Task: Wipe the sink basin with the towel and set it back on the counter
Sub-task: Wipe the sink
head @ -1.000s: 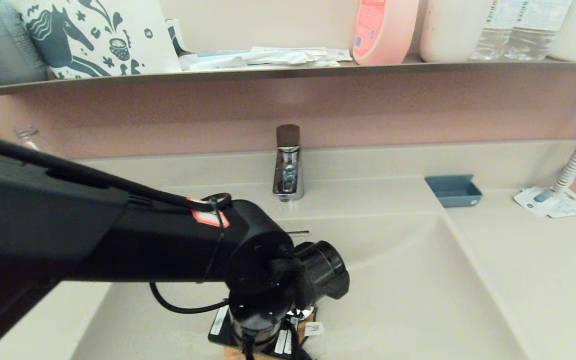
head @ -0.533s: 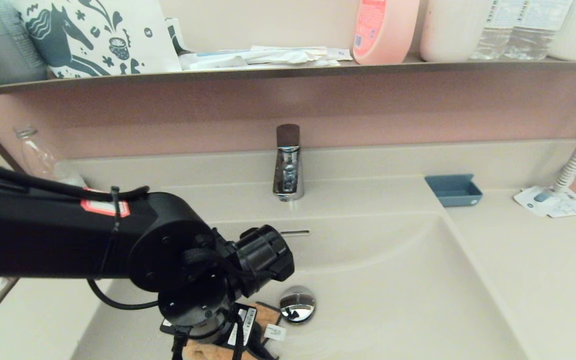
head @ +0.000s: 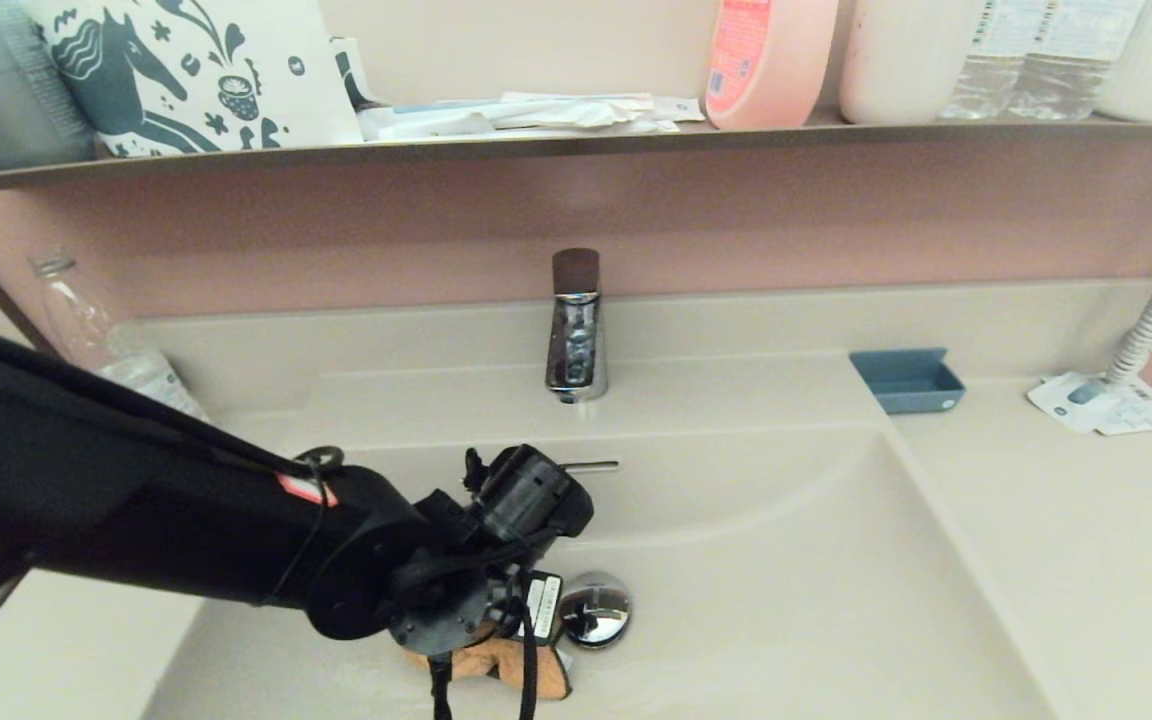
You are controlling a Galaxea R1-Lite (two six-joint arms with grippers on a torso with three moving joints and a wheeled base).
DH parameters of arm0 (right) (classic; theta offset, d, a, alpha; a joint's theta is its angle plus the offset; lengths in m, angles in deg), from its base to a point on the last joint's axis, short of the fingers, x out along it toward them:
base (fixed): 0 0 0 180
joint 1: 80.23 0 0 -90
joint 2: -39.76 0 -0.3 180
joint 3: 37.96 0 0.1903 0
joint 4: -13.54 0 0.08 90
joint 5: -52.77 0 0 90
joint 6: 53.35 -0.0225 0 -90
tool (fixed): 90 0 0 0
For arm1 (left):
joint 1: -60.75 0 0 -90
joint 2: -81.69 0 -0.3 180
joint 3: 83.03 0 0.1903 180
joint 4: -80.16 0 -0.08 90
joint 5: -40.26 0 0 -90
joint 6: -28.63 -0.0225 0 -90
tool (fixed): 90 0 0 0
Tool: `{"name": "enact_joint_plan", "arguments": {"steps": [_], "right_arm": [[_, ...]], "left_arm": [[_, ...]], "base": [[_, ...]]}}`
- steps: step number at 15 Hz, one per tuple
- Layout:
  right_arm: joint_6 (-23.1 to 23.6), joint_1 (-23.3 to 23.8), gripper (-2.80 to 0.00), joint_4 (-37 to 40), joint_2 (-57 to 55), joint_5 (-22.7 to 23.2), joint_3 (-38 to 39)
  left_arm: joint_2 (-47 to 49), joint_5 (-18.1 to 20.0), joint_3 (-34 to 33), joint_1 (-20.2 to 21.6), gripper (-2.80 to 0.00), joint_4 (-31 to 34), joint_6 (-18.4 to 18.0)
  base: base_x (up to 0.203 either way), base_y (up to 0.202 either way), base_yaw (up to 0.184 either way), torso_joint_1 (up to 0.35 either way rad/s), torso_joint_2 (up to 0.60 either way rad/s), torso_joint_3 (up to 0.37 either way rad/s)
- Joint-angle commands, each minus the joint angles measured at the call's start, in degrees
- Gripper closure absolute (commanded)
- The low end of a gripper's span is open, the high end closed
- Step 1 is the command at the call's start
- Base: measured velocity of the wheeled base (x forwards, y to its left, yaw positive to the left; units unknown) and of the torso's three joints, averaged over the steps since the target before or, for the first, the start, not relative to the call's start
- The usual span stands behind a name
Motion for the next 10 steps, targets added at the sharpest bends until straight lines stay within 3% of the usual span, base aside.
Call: {"name": "enact_joint_plan", "arguments": {"steps": [1,5,10], "right_arm": [[0.0,0.0,0.0,0.0,-0.1,0.0,0.0],[0.0,0.0,0.0,0.0,-0.1,0.0,0.0],[0.0,0.0,0.0,0.0,-0.1,0.0,0.0]], "left_arm": [[5.1,-0.6,-1.8,0.0,0.0,-10.0,-0.1],[9.6,-4.8,3.1,-1.1,0.0,-17.8,-2.3],[12.2,-7.7,9.2,-8.4,0.0,-15.6,-1.8]], "base": [[0.0,0.0,0.0,0.0,0.0,0.0],[0.0,0.0,0.0,0.0,0.0,0.0],[0.0,0.0,0.0,0.0,0.0,0.0]]}}
